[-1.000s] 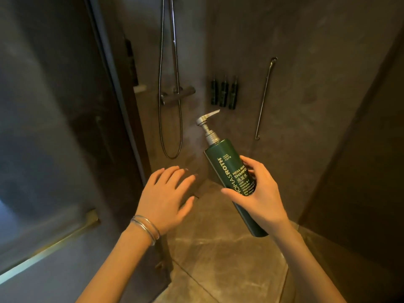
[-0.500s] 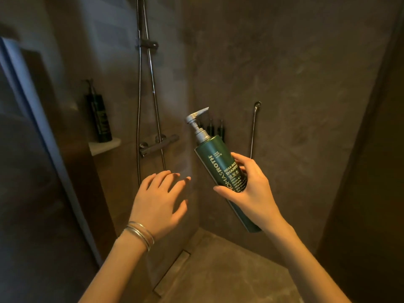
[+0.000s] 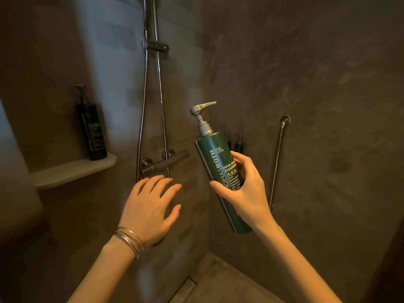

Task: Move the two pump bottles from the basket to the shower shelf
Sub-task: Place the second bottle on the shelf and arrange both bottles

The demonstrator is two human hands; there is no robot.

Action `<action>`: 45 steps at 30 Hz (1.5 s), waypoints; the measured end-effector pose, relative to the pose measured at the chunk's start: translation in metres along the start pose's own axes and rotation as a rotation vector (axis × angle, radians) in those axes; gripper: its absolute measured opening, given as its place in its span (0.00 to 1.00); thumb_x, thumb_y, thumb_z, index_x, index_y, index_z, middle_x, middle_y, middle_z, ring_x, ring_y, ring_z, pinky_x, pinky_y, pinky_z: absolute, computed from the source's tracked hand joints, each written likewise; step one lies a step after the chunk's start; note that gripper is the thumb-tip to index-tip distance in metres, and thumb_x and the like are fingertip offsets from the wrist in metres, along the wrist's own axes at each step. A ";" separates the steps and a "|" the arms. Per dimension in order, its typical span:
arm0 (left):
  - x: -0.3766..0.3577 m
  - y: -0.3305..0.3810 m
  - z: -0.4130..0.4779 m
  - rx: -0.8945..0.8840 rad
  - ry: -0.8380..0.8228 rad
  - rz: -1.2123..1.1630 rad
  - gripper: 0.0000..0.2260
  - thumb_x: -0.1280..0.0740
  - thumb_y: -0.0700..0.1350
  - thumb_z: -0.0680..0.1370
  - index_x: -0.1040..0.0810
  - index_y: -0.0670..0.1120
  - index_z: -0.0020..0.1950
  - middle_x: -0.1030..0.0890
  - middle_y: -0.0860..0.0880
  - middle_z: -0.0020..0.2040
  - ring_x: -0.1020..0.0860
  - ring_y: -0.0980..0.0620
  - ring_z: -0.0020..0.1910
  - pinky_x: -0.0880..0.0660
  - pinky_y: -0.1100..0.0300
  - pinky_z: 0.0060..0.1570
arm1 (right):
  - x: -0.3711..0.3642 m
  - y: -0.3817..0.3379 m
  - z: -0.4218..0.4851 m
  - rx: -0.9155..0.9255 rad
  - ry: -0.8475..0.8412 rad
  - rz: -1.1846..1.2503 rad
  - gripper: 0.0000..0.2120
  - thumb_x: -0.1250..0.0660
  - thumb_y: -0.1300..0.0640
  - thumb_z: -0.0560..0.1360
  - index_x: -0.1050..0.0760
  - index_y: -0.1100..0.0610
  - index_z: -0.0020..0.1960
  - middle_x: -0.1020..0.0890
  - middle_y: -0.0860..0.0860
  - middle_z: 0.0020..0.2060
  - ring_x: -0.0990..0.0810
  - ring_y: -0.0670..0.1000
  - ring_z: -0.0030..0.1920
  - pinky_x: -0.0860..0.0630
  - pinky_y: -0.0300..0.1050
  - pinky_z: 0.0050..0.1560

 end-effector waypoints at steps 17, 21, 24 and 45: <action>-0.048 -0.066 0.035 0.419 -0.014 0.250 0.19 0.43 0.54 0.72 0.20 0.47 0.54 0.19 0.46 0.51 0.23 0.45 0.52 0.37 0.53 0.54 | -0.139 0.067 0.135 0.174 -0.556 0.473 0.32 0.24 0.62 0.64 0.33 0.50 0.64 0.26 0.48 0.58 0.26 0.41 0.56 0.27 0.33 0.52; -0.048 -0.104 0.028 0.518 -0.005 0.316 0.19 0.43 0.54 0.73 0.21 0.48 0.57 0.20 0.48 0.54 0.25 0.47 0.55 0.36 0.54 0.53 | -0.181 0.066 0.153 0.165 -0.587 0.584 0.33 0.23 0.59 0.64 0.33 0.49 0.64 0.26 0.46 0.58 0.26 0.40 0.56 0.27 0.33 0.52; -0.052 -0.131 0.028 0.573 -0.012 0.345 0.20 0.44 0.55 0.74 0.22 0.49 0.60 0.21 0.49 0.55 0.24 0.48 0.55 0.29 0.52 0.53 | -0.215 0.063 0.168 0.149 -0.588 0.660 0.32 0.23 0.60 0.64 0.33 0.47 0.63 0.26 0.41 0.56 0.27 0.34 0.54 0.29 0.25 0.48; -0.118 -0.263 -0.007 0.801 0.078 0.400 0.18 0.43 0.54 0.75 0.21 0.49 0.57 0.20 0.49 0.53 0.26 0.50 0.54 0.38 0.57 0.55 | -0.444 0.012 0.194 0.212 -0.505 0.932 0.35 0.25 0.52 0.66 0.41 0.42 0.65 0.28 0.48 0.62 0.27 0.48 0.61 0.26 0.38 0.58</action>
Point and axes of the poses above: each hand's wrist, its own z-axis towards the middle knuckle, its own x-axis out of the back of the hand, y = z × x, the point moved 6 cm from there along z, towards the middle knuckle
